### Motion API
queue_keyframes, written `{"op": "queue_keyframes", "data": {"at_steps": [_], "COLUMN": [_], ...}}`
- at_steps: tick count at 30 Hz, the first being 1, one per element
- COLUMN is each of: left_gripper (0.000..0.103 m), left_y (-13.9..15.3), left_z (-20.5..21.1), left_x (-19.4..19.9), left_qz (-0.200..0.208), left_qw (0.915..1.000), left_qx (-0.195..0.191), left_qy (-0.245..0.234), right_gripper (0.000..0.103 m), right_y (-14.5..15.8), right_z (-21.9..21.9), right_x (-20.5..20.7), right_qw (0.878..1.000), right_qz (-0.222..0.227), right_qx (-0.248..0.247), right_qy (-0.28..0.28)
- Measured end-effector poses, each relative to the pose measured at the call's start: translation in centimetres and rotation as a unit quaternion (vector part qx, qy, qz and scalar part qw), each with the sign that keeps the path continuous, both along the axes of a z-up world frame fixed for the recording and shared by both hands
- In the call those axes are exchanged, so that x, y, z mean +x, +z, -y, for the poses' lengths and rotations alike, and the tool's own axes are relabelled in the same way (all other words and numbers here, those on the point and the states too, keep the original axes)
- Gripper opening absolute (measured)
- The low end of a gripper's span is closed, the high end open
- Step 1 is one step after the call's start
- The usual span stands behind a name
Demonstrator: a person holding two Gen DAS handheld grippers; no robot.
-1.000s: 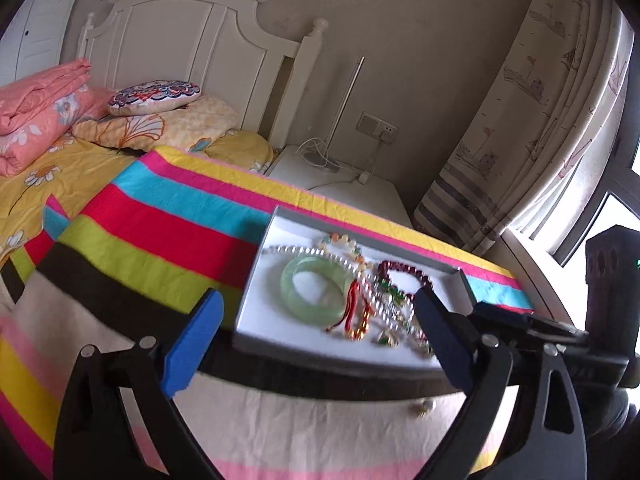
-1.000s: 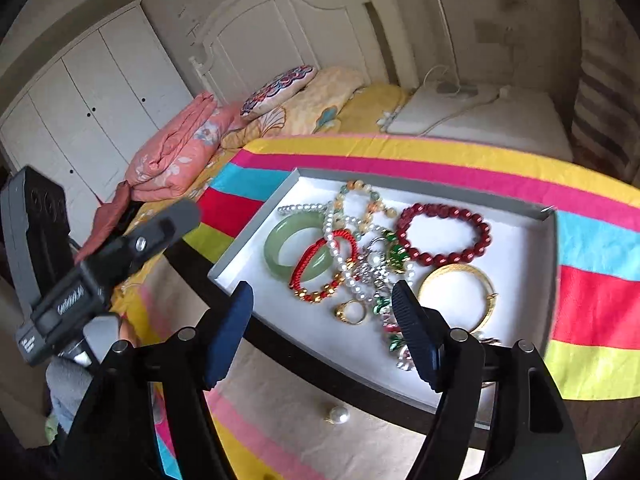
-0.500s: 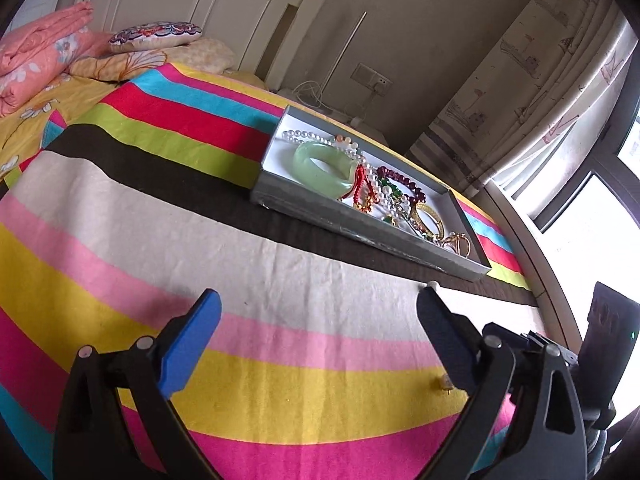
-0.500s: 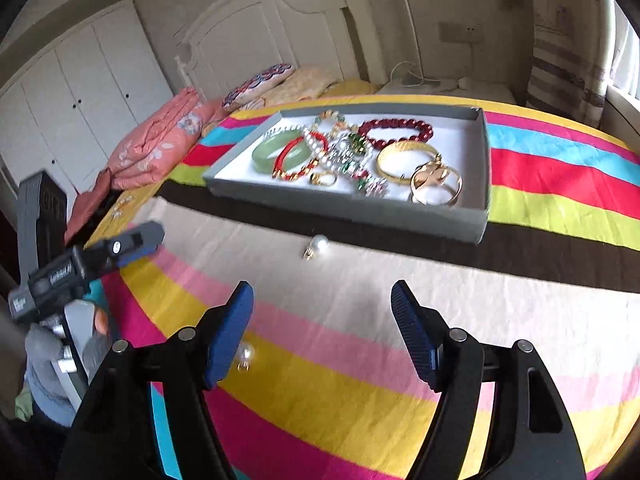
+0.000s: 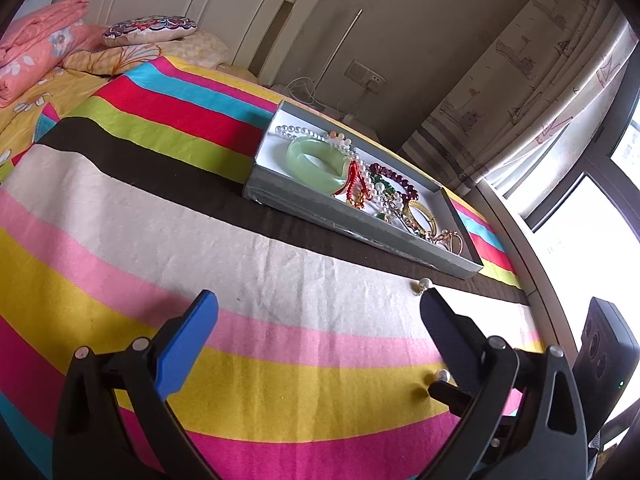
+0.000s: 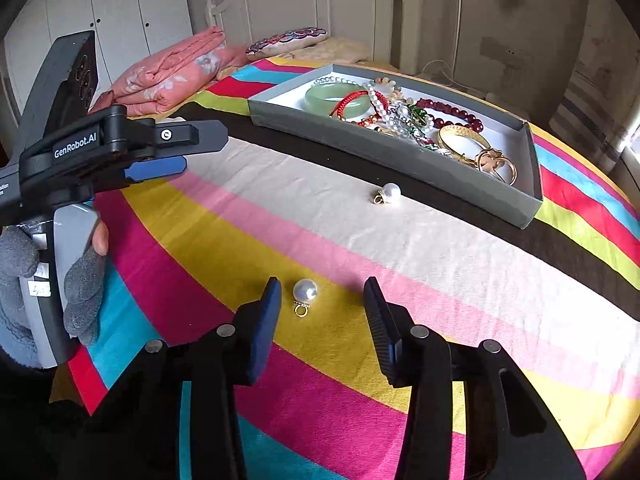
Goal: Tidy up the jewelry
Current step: 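Move the right tool down to the pearl earring on the cover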
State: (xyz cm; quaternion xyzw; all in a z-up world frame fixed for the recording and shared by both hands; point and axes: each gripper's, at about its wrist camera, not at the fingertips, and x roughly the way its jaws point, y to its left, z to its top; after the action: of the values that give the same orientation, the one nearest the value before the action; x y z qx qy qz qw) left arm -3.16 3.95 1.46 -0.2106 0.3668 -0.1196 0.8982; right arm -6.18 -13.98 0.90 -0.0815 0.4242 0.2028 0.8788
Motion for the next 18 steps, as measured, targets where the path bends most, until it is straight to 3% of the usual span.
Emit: {"op": "queue_keyframes", "data": {"at_steps": [14, 18], "left_gripper": [0.100, 0.100], "left_y": [0.12, 0.10], "left_z": [0.13, 0.10], "left_x": [-0.48, -0.43], "left_qz": [0.008, 0.007], "left_qw": [0.9999, 0.9999], "left_qx": [-0.006, -0.005], "left_qy": [-0.004, -0.004], "right_gripper": [0.047, 0.038], "right_y": [-0.12, -0.01], "right_z": [-0.38, -0.15], "right_x": [0.12, 0.08], "right_qw": [1.000, 1.000], "right_qz": [0.003, 0.007], "right_qx": [-0.016, -0.019], "right_qy": [-0.007, -0.019]}}
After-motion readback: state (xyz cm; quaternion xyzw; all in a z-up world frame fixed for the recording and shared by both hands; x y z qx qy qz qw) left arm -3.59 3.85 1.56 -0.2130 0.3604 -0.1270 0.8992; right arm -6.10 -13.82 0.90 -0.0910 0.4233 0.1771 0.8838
